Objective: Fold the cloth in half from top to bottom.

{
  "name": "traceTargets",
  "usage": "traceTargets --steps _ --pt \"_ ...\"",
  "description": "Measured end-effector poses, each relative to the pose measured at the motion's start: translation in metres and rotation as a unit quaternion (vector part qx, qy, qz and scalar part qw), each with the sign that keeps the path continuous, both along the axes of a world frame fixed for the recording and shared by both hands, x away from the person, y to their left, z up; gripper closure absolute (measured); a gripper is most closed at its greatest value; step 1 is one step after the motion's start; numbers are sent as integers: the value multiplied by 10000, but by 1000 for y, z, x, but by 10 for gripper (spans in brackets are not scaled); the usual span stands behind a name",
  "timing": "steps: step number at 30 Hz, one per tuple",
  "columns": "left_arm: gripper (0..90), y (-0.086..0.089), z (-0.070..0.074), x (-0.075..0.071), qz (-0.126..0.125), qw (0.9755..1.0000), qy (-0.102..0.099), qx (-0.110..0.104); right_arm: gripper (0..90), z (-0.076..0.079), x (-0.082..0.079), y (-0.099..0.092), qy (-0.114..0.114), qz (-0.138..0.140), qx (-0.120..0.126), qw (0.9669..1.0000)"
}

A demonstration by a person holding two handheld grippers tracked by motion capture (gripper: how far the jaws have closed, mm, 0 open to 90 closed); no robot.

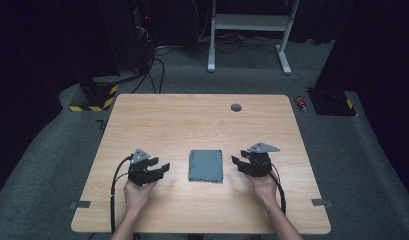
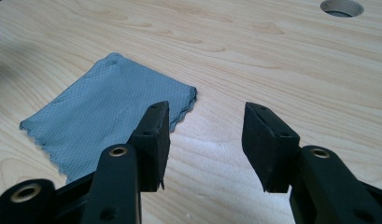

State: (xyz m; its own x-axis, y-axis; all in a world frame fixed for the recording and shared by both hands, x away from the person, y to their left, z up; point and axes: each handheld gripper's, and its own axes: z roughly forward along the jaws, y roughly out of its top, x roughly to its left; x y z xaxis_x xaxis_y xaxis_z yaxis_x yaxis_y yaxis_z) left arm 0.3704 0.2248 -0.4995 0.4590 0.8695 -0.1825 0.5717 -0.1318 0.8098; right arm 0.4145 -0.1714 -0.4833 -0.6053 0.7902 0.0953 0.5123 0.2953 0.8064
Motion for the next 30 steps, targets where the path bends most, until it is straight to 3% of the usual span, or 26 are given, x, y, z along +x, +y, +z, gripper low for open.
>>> traceTargets --steps 19,30 --pt "410 11 -17 -22 59 9999 128 -5 534 -12 -27 -14 36 35 54 10000" --pt "408 14 -27 -29 68 9996 244 134 537 -25 -39 -15 112 37 -134 9998"
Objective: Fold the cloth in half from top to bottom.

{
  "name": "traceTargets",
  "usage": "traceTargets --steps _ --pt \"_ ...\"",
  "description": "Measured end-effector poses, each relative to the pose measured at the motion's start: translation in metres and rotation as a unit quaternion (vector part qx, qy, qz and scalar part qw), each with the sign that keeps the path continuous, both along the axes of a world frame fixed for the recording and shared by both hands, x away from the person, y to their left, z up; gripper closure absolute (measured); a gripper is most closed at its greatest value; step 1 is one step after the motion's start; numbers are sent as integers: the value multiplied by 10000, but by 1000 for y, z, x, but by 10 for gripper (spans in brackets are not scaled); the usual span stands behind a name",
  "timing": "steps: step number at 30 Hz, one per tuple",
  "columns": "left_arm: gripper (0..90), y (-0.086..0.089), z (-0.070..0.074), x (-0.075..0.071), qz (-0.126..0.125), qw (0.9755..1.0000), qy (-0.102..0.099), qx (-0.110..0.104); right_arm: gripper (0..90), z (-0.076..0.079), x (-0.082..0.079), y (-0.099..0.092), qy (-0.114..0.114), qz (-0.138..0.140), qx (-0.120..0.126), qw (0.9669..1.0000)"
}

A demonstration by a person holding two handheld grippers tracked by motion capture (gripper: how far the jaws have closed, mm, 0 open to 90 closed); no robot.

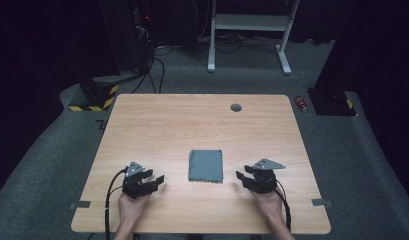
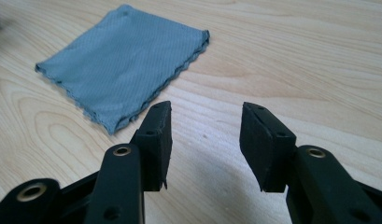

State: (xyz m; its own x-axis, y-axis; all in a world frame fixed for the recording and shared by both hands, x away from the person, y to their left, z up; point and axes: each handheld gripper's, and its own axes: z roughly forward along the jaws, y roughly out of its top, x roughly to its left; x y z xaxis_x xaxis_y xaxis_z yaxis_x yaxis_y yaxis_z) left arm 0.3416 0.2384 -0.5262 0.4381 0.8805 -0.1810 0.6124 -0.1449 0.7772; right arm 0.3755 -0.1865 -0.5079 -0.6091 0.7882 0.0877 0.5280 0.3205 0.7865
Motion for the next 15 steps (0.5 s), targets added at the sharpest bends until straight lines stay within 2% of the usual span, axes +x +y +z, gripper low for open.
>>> traceTargets --steps 6,8,9,15 --pt "407 -1 -1 -4 43 9998 -40 182 537 -3 -6 5 -107 57 -361 9993" --pt "407 -2 -1 -5 59 9998 -31 192 537 -5 -7 6 -92 49 -415 9991" --pt "407 -3 -1 -5 91 9994 -38 320 537 -6 -7 5 -90 52 -429 9990" --pt "406 -7 -1 -7 119 9985 -82 527 528 -9 -8 2 -76 -23 -571 9983"
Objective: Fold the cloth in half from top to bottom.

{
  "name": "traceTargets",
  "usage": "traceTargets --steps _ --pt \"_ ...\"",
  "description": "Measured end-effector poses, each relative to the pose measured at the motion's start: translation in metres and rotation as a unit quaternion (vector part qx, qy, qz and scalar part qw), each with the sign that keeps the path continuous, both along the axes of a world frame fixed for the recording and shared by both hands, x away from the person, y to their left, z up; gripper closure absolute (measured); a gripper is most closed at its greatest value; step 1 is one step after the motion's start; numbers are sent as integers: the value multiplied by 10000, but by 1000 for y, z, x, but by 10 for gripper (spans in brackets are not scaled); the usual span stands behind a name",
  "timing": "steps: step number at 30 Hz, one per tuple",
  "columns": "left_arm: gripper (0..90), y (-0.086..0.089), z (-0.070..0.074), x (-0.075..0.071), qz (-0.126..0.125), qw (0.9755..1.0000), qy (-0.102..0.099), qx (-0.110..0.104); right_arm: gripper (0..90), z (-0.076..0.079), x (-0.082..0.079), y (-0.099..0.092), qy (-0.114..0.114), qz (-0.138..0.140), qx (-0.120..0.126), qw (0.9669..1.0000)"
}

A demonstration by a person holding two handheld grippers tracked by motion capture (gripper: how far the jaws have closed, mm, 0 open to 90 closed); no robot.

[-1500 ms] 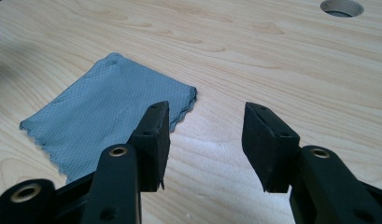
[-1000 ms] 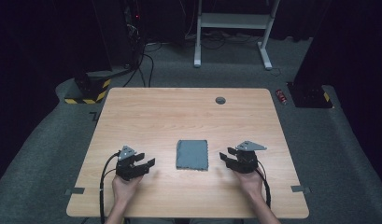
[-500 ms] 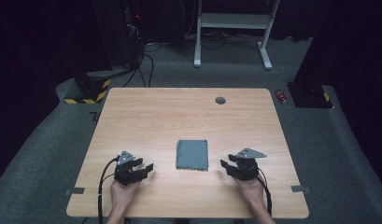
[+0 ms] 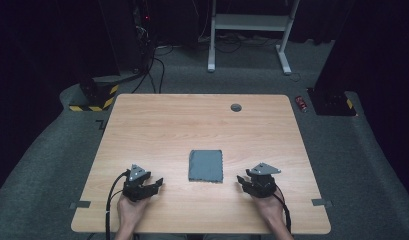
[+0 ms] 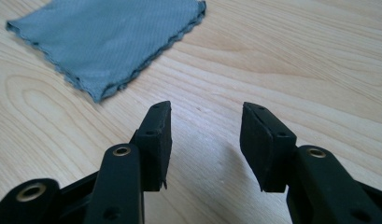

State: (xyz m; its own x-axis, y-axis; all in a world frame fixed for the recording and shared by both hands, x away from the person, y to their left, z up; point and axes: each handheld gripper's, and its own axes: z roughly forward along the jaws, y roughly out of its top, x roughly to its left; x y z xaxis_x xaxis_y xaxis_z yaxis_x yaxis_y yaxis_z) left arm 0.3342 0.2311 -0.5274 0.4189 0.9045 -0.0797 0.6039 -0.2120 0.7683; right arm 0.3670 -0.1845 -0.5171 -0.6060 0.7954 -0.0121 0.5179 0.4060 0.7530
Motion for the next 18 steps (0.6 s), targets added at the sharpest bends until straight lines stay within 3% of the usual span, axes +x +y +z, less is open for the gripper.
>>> traceTargets --steps 7,12,18 --pt "398 -3 0 -1 4 9999 -30 144 518 -5 -4 -9 30 -112 -100 9999" --pt "384 -8 0 -2 1 9991 -89 405 509 -6 -5 -11 17 -143 -150 9998" --pt "341 -9 -1 -2 -4 9992 -69 394 449 -6 -4 -12 97 -212 -107 9997"
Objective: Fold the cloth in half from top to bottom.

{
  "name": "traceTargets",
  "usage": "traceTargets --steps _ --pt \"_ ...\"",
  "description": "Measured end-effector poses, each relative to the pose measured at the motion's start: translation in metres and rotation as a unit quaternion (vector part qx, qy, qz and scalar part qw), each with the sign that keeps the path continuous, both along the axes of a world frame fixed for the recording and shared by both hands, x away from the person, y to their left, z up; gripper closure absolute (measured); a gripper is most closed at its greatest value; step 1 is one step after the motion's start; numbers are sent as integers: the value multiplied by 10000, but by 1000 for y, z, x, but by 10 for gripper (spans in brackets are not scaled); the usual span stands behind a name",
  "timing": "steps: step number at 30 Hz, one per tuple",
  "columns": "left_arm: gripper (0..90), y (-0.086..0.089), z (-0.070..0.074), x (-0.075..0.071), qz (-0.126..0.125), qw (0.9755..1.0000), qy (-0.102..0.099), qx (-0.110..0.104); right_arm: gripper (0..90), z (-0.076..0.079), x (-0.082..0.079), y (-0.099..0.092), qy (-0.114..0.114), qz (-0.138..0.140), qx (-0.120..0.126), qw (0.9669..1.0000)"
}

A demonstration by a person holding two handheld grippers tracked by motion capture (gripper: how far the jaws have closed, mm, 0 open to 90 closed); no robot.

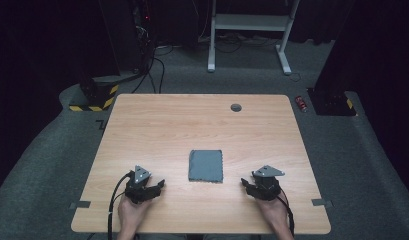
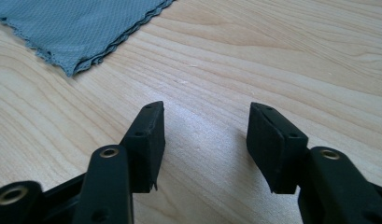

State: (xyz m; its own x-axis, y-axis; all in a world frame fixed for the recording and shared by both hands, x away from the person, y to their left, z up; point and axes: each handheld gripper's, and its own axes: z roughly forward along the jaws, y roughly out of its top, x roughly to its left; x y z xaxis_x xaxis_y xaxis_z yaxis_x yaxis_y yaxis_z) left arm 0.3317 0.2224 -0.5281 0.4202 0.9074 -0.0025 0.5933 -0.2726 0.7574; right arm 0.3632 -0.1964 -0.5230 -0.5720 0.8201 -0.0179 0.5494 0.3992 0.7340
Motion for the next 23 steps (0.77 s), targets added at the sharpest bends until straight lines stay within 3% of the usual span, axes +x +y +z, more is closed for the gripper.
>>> traceTargets --steps 3,23 --pt "324 0 0 0 10 10000 8 3 413 0 1 0 12 -84 -13 10000" --pt "313 1 0 0 26 10000 29 -72 406 0 1 0 20 -120 -14 9999"
